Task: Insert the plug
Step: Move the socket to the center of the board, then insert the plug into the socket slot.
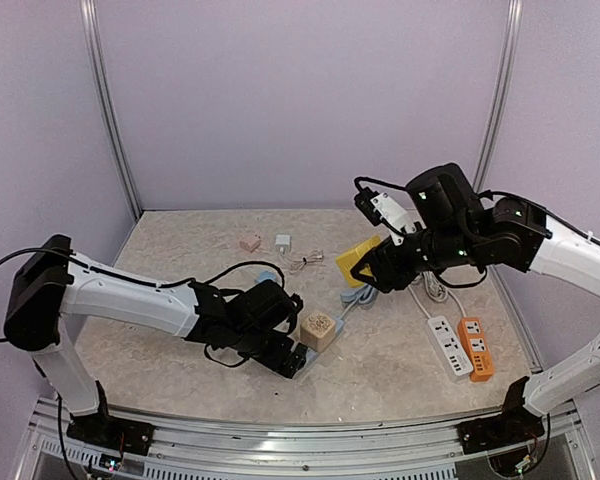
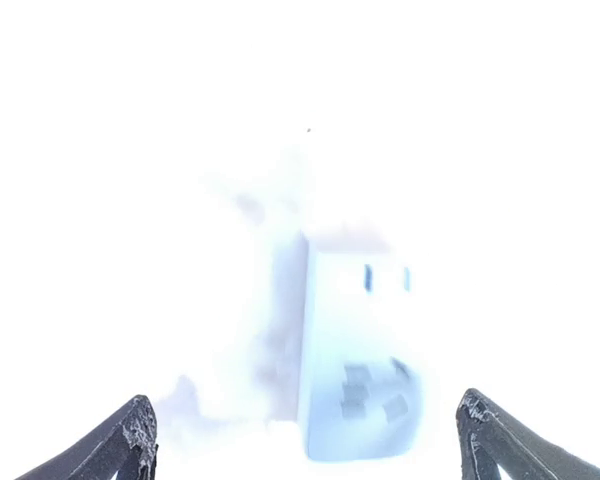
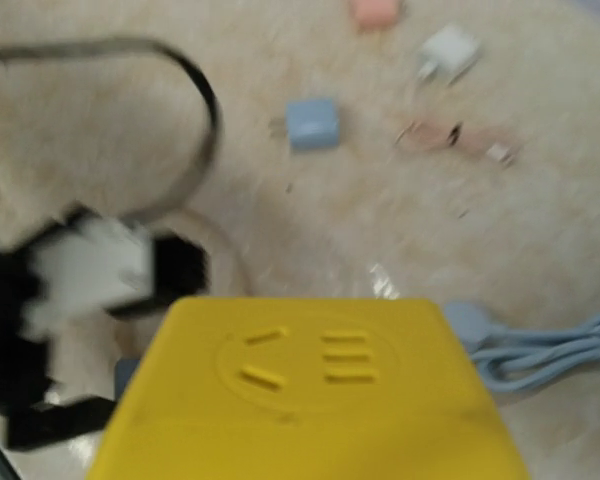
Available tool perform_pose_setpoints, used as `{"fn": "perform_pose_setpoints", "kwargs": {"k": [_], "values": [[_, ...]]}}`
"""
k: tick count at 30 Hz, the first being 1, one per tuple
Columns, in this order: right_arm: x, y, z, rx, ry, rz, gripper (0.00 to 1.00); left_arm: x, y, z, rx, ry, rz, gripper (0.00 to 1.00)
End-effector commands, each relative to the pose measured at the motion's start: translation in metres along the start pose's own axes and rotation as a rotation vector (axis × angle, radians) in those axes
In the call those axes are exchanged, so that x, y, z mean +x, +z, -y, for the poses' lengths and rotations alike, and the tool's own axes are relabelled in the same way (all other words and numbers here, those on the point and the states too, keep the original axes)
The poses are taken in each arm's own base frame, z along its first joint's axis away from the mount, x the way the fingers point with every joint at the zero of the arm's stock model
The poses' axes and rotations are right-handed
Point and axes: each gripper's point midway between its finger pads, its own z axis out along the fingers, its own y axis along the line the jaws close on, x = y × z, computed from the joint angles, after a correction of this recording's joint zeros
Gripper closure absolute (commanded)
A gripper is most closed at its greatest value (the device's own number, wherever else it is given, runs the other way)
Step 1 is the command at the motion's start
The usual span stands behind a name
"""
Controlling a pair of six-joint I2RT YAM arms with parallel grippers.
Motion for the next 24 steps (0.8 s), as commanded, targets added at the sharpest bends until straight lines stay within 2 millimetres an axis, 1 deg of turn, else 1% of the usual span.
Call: {"fn": "perform_pose_setpoints", "kwargs": {"k": [1,2,3,4,5,6,7,9,11,13,15,19,21,24], "values": [[0.008,0.024,-0.014,-0.063,0.043,-0.119,1.00,-0.029,-0.052,0.014,0.089,-0.023,0.233,0.01],[0.009,0.031,-0.018,-0.075,0.048,-0.144,1.00,-0.033,-0.069,0.014,0.113,-0.032,0.284,0.01],[0.007,0.036,-0.022,-0.083,0.050,-0.157,1.00,-0.027,-0.074,0.010,0.115,-0.041,0.306,0.01],[0.008,0.044,-0.026,-0.083,0.051,-0.179,1.00,-0.027,-0.084,0.004,0.116,-0.061,0.344,0.01],[0.009,0.050,-0.031,-0.087,0.047,-0.198,1.00,-0.025,-0.091,-0.003,0.107,-0.082,0.372,0.01],[0.010,0.056,-0.037,-0.093,0.037,-0.219,1.00,-0.026,-0.106,-0.012,0.098,-0.108,0.426,0.01],[0.011,0.062,-0.044,-0.099,0.025,-0.237,1.00,-0.024,-0.112,-0.023,0.074,-0.136,0.455,0.01],[0.018,0.074,-0.059,-0.114,-0.009,-0.289,1.00,-0.024,-0.133,-0.038,0.063,-0.188,0.524,0.01],[0.029,0.088,-0.071,-0.118,-0.037,-0.350,1.00,-0.021,-0.144,-0.051,0.044,-0.228,0.558,0.01],[0.040,0.101,-0.080,-0.113,-0.061,-0.405,1.00,-0.018,-0.152,-0.063,0.015,-0.273,0.583,0.01],[0.048,0.110,-0.090,-0.123,-0.079,-0.448,1.00,-0.014,-0.154,-0.075,-0.025,-0.314,0.589,0.01],[0.057,0.122,-0.112,-0.142,-0.119,-0.485,1.00,-0.005,-0.150,-0.090,-0.091,-0.370,0.574,0.01],[0.065,0.126,-0.117,-0.143,-0.129,-0.509,1.00,-0.001,-0.149,-0.092,-0.096,-0.385,0.573,0.01],[0.075,0.130,-0.117,-0.135,-0.130,-0.541,1.00,0.003,-0.150,-0.097,-0.103,-0.406,0.589,0.01]]}}
